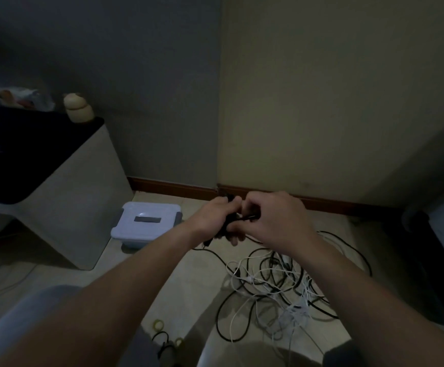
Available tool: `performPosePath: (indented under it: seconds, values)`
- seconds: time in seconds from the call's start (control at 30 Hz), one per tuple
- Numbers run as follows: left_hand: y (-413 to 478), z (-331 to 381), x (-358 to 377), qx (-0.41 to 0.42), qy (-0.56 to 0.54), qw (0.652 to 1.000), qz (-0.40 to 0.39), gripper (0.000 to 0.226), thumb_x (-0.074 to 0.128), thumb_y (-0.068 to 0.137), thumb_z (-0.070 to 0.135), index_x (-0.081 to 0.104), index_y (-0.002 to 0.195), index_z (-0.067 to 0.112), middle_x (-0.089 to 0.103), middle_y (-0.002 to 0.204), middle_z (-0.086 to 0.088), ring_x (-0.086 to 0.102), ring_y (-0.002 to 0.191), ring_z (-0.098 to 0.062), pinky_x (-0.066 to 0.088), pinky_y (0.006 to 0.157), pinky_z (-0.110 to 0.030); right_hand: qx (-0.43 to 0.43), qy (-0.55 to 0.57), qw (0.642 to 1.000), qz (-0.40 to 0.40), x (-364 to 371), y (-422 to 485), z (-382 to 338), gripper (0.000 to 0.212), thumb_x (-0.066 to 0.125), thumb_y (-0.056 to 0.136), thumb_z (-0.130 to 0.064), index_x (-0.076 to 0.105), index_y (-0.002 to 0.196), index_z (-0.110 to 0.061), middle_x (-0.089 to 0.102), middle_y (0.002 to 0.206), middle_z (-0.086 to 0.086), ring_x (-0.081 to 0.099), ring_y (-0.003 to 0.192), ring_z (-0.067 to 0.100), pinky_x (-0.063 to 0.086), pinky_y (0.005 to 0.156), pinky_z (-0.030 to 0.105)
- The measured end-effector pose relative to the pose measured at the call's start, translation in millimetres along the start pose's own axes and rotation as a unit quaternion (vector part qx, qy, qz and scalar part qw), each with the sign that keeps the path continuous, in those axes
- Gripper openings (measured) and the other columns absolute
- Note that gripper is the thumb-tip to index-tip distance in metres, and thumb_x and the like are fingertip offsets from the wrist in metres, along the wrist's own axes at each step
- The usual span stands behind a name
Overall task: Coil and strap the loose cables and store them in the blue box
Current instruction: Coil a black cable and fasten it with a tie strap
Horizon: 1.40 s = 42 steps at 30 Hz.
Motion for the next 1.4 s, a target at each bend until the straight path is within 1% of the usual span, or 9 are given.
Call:
performPosePath:
  seconds: [0.2,0.27,0.33,0.43,0.5,0.63,0.97,1.17,1.4]
  values:
    - [-4.1,2.1,3.5,-0.047,-0.031,0.993,-0.105,0.061,0.023,0.106,0.050,0.043,0.065,0.011,0.040,0.056,-0.009,0.034,0.044,-0.019,0.022,0.052,-0.035,0.078,-0.088,0.993,-0.010,-4.9,6.9,15.3,0.082,0.046,0.040,-0.102,0.048,0.058,-0.023,0.050,0.049,-0.012,0.047,0.050,0.007,0.028,0.049,0.025]
    - [-7.7,2.0,4.8,-0.088,-0.055,0.982,-0.160,0.060,0.020,0.103,0.059,0.045,0.075,0.012,0.028,0.059,-0.005,0.023,0.049,-0.018,0.016,0.054,-0.034,0.063,0.021,0.994,-0.092,-7.1,7.9,20.2,0.067,0.066,0.050,-0.085,0.053,0.063,-0.021,0.055,0.052,-0.012,0.049,0.051,0.006,0.035,0.051,0.028]
    - [-10.6,2.1,4.5,-0.119,-0.045,0.974,-0.190,0.057,0.026,0.100,0.060,0.050,0.088,0.010,0.021,0.061,-0.003,0.016,0.051,-0.016,0.011,0.056,-0.034,0.043,0.210,0.963,-0.165,-9.2,7.1,27.8,0.033,0.086,0.070,-0.045,0.063,0.072,-0.021,0.064,0.064,-0.010,0.058,0.060,0.007,0.049,0.061,0.038]
    - [-13.1,4.6,3.7,-0.132,-0.042,0.971,-0.193,0.043,0.037,0.102,0.049,0.051,0.095,0.008,0.019,0.058,-0.001,0.014,0.048,-0.013,0.009,0.054,-0.032,0.030,0.296,0.942,-0.158,-12.9,4.9,39.2,0.008,0.080,0.084,-0.015,0.072,0.085,-0.016,0.071,0.081,0.006,0.067,0.078,0.026,0.055,0.078,0.047]
    - [-13.5,6.7,5.6,-0.127,-0.068,0.968,-0.206,0.038,0.038,0.103,0.042,0.052,0.090,0.009,0.021,0.049,0.003,0.017,0.039,-0.009,0.008,0.050,-0.031,0.055,0.326,0.936,-0.122,-10.0,3.9,45.0,0.014,0.084,0.079,-0.020,0.071,0.081,-0.017,0.068,0.074,0.007,0.063,0.069,0.029,0.055,0.068,0.043]
    - [-16.9,14.4,9.2,-0.101,-0.136,0.957,-0.236,0.038,0.035,0.103,0.041,0.054,0.086,0.013,0.027,0.041,0.007,0.023,0.032,-0.008,0.012,0.051,-0.032,0.134,0.342,0.929,-0.050,-3.2,6.2,60.8,0.039,0.088,0.066,-0.039,0.057,0.067,-0.017,0.046,0.058,-0.006,0.042,0.054,0.008,0.034,0.054,0.027]
    - [-16.3,32.8,-9.7,-0.013,-0.390,0.891,-0.232,0.040,0.034,0.100,0.041,0.057,0.080,0.015,0.029,0.035,0.010,0.026,0.027,-0.007,0.035,0.043,-0.023,0.136,0.473,0.865,-0.094,26.0,5.9,62.3,0.042,0.047,0.103,-0.044,0.055,0.071,-0.017,0.043,0.056,-0.001,0.042,0.054,0.017,0.037,0.055,0.026]
    - [-7.3,33.8,-23.6,0.036,-0.458,0.881,-0.113,0.036,0.039,0.099,0.040,0.056,0.082,0.013,0.033,0.039,0.008,0.030,0.030,-0.006,0.034,0.044,-0.022,0.185,0.439,0.856,-0.199,44.9,-0.4,56.7,0.047,0.035,0.108,-0.042,0.052,0.077,-0.011,0.041,0.057,-0.006,0.042,0.051,0.013,0.037,0.056,0.025]
    - [-2.0,29.3,-45.4,0.055,-0.526,0.848,0.035,0.030,0.036,0.097,0.032,0.054,0.084,0.011,0.032,0.053,0.006,0.033,0.042,-0.010,0.039,0.051,-0.025,0.167,0.385,0.875,-0.241,43.6,-16.1,45.2,0.014,0.041,0.107,-0.022,0.055,0.108,-0.026,0.060,0.074,0.002,0.060,0.063,0.015,0.046,0.062,0.033]
Point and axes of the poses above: each hand's wrist, its own y-axis towards the middle knuckle, its own x-axis out of the palm, z = x × y, the point moved 2 cm from there along y, towards the middle knuckle
